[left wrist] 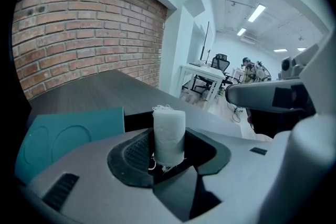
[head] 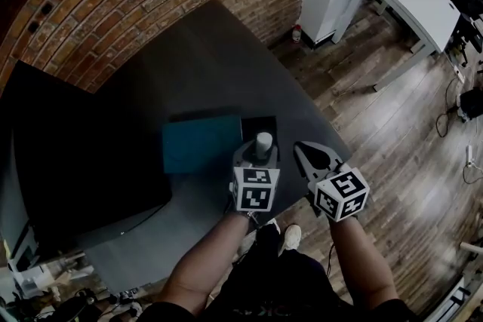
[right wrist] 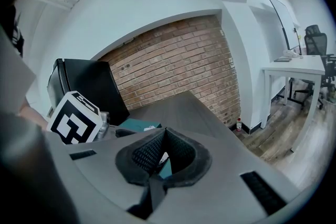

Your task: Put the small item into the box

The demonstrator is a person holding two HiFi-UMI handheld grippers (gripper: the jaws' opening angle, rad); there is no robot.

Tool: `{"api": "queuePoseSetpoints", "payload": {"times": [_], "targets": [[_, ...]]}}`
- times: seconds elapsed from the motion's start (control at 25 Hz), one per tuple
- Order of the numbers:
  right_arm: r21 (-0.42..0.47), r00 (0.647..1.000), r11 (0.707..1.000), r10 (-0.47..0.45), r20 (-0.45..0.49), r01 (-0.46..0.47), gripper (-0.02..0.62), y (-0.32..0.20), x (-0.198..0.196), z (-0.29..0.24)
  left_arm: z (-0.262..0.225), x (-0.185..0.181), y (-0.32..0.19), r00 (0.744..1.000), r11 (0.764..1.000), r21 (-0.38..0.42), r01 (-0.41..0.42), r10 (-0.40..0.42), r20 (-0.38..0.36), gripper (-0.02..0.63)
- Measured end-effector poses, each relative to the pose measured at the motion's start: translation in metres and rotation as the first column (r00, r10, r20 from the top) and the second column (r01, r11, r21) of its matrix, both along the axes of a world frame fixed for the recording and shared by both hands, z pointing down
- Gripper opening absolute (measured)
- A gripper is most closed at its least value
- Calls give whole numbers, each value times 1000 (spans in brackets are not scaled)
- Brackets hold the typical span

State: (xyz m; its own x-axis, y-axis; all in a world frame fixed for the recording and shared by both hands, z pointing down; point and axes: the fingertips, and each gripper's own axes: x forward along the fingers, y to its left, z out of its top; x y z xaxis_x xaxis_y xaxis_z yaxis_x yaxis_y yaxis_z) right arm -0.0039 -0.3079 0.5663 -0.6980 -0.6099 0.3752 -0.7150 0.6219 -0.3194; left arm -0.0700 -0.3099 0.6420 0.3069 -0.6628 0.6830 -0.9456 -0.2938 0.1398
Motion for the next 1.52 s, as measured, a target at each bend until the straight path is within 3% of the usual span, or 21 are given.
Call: {"api": "queuePoseSetpoints", "payload": {"times": [0.68, 1.04, 1.52], "targets": [[22, 1000, 1000, -14, 4, 14, 18, 8, 9, -14, -19, -9, 2, 995, 994, 67, 85, -81, -52, 218], [80, 998, 995, -60, 11, 59, 18, 27, 8, -42, -61, -11, 23, 994, 981, 158, 109, -103, -44, 139], [139, 992, 983, -127, 15, 124, 18, 73, 16, -81, -132, -23, 85, 980, 937, 290, 194, -170, -105, 38]]}}
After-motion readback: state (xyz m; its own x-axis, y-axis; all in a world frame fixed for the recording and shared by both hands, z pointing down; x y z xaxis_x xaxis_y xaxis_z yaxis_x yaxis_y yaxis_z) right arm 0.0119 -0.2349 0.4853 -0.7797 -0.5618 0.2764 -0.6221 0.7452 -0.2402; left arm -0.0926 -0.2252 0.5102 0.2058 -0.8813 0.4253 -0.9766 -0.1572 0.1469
